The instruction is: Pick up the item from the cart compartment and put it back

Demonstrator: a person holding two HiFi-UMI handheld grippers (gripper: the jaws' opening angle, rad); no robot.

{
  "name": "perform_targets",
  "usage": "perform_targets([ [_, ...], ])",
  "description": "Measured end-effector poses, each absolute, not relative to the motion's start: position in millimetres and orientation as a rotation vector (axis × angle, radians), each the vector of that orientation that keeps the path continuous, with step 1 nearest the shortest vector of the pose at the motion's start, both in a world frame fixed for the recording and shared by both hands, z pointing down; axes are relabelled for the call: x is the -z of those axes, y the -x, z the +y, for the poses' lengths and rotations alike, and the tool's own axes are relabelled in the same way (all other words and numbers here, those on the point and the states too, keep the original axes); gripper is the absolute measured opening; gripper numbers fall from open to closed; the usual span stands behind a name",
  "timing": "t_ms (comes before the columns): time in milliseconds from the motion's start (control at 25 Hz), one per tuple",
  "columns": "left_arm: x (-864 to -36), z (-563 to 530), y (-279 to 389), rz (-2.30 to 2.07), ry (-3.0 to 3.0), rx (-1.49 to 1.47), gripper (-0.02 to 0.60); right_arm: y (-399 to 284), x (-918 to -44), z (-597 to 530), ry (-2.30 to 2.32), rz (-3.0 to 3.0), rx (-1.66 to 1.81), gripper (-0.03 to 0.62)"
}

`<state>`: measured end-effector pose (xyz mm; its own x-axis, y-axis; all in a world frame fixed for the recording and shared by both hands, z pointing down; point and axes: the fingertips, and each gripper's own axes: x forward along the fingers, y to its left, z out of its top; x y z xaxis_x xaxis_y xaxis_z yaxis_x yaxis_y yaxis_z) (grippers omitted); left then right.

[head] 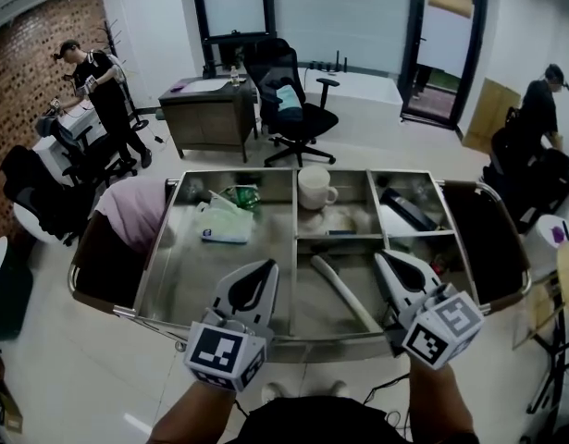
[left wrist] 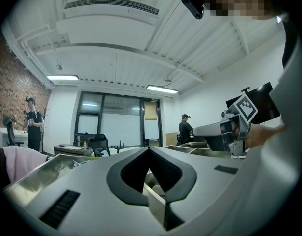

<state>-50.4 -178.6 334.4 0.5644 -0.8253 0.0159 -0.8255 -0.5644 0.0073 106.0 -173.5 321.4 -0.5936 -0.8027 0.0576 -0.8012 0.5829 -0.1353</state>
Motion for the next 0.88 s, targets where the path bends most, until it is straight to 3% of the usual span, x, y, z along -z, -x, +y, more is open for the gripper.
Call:
perform_targets([
  [880, -346.4, -172.5, 42.8, -1.422, -2.747, -0.061, 0.0, -140.8, -357.7, -152.6, 1.548, 2.752, 0.251, 0.015],
])
